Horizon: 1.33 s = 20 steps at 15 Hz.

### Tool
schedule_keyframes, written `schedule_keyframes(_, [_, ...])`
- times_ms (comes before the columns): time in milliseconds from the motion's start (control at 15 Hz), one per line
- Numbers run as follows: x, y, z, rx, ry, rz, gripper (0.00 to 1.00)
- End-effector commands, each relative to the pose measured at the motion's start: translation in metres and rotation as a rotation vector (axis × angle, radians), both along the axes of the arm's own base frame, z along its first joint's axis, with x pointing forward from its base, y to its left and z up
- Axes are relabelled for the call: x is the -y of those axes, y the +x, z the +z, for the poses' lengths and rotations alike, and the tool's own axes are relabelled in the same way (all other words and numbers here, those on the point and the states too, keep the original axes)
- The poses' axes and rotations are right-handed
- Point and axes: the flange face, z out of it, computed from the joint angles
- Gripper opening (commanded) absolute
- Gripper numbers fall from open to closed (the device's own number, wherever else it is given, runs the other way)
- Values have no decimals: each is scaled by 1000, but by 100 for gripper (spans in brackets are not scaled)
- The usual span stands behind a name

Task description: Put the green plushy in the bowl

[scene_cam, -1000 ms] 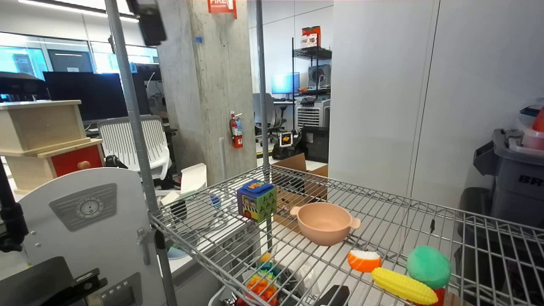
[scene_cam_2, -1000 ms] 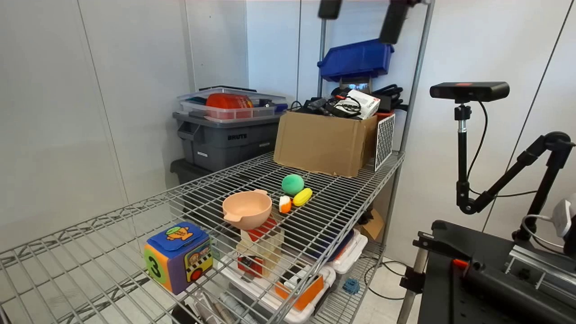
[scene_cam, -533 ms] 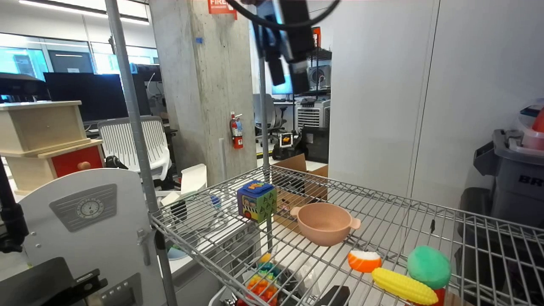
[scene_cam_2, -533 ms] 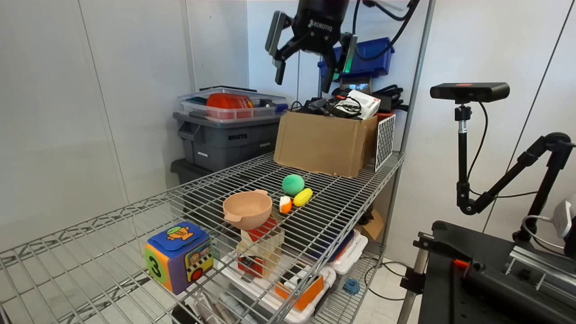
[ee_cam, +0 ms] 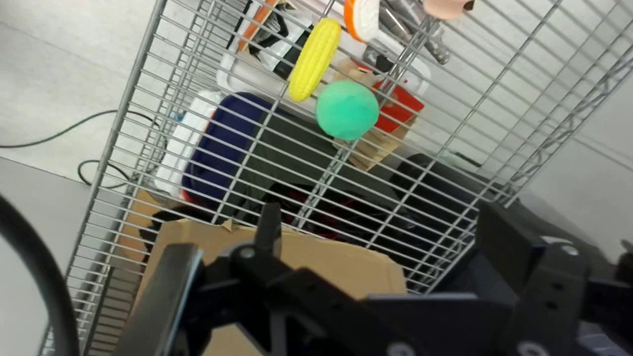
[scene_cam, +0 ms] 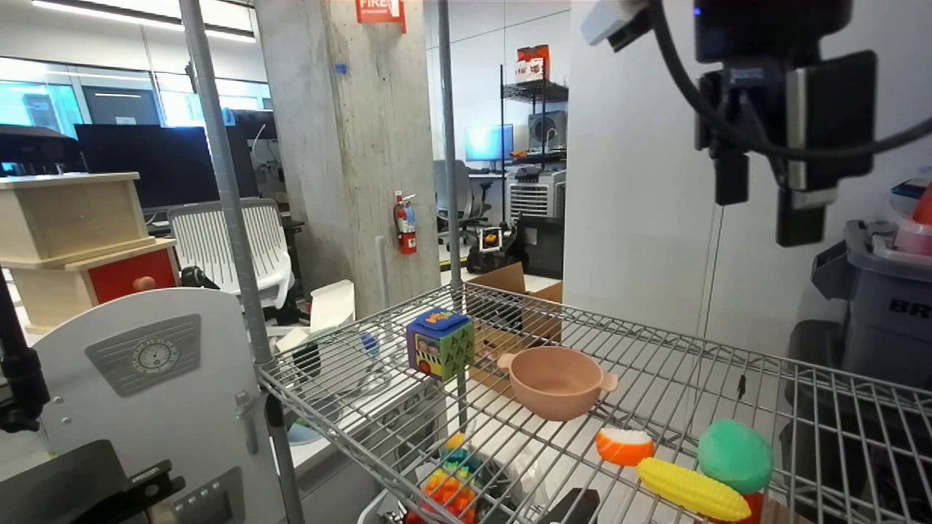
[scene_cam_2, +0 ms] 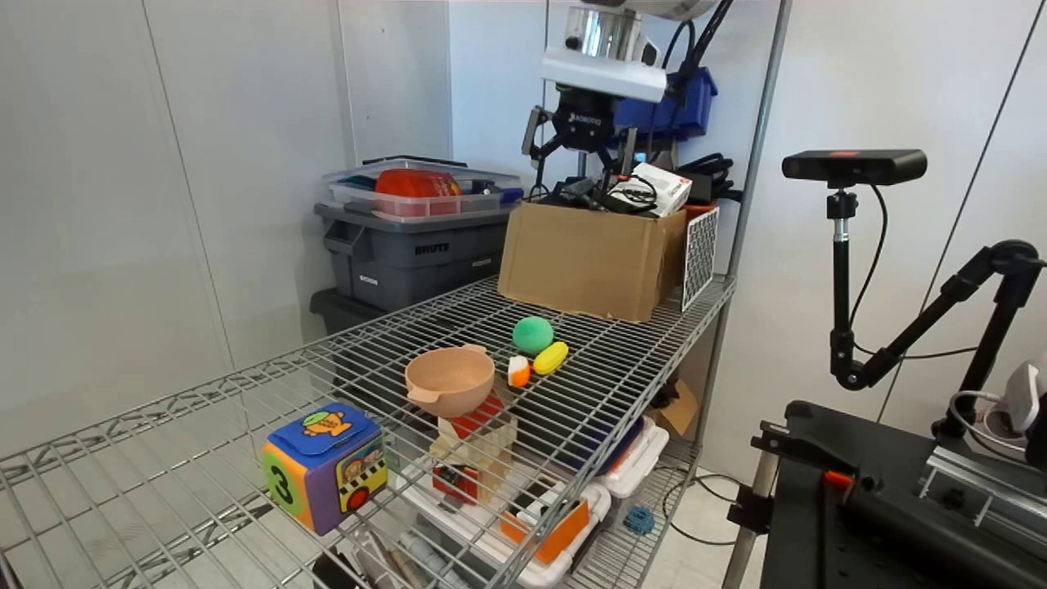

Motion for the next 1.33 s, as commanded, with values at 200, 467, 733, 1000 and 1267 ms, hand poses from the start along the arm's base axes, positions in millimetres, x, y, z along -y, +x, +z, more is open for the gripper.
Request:
schedule_keyframes(200, [75,44,-75,-118,91,-243,100])
schedule_keyframes(467, [97,58,-129,-171,103,-326,100])
schedule_keyframes(733, [96,67,-175,-243,145,-369,100])
schedule_keyframes(1000, [78,79,-206,-298,177,-380,100])
schedule_keyframes(1267, [57,95,-218,-270,188,-379,100])
